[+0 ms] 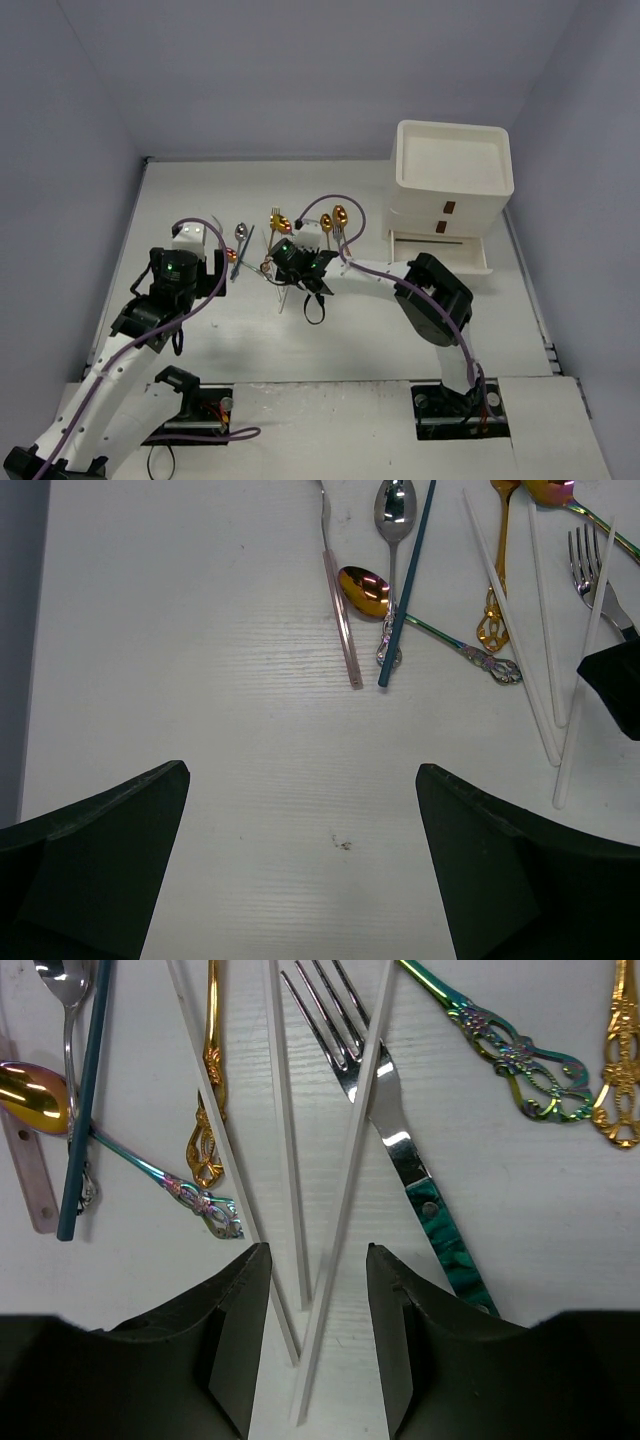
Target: Sort the eating utensils into containers
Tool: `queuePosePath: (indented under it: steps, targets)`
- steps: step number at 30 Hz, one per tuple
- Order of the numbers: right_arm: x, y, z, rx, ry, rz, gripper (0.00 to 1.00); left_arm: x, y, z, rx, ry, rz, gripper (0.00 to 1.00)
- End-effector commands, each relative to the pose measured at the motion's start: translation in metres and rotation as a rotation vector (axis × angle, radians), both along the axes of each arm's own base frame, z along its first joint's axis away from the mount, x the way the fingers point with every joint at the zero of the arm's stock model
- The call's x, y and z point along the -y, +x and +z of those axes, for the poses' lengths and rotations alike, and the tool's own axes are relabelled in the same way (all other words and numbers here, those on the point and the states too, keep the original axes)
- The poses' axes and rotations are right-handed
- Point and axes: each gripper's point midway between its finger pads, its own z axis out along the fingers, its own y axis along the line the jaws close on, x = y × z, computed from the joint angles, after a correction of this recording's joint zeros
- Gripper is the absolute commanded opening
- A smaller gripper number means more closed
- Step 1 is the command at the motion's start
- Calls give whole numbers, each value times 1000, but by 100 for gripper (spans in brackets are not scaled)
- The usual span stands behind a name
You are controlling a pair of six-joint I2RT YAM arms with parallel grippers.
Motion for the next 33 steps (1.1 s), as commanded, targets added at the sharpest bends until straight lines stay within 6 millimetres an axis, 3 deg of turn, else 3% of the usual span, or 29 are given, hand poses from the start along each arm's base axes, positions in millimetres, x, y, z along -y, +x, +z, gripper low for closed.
queuePosePath:
  steps: [1, 13, 22, 28, 30, 33]
  targets:
    - [-6, 26, 20, 95, 27, -100, 36, 1, 8, 22, 68, -27, 23, 97]
    - [2, 27, -16, 67, -62, -126, 30, 2, 8, 22, 69, -30, 20, 96]
    - [0, 27, -22, 53, -70, -119, 1, 2, 8, 21, 66, -30, 19, 96]
    - [-5, 35, 16, 88, 5, -128, 0, 2, 8, 21, 64, -29, 20, 96]
    - [-6, 37, 54, 113, 90, -138, 0, 2, 8, 21, 64, -30, 20, 97]
    - [9, 38, 88, 143, 151, -166, 0, 1, 8, 21, 64, -27, 23, 97]
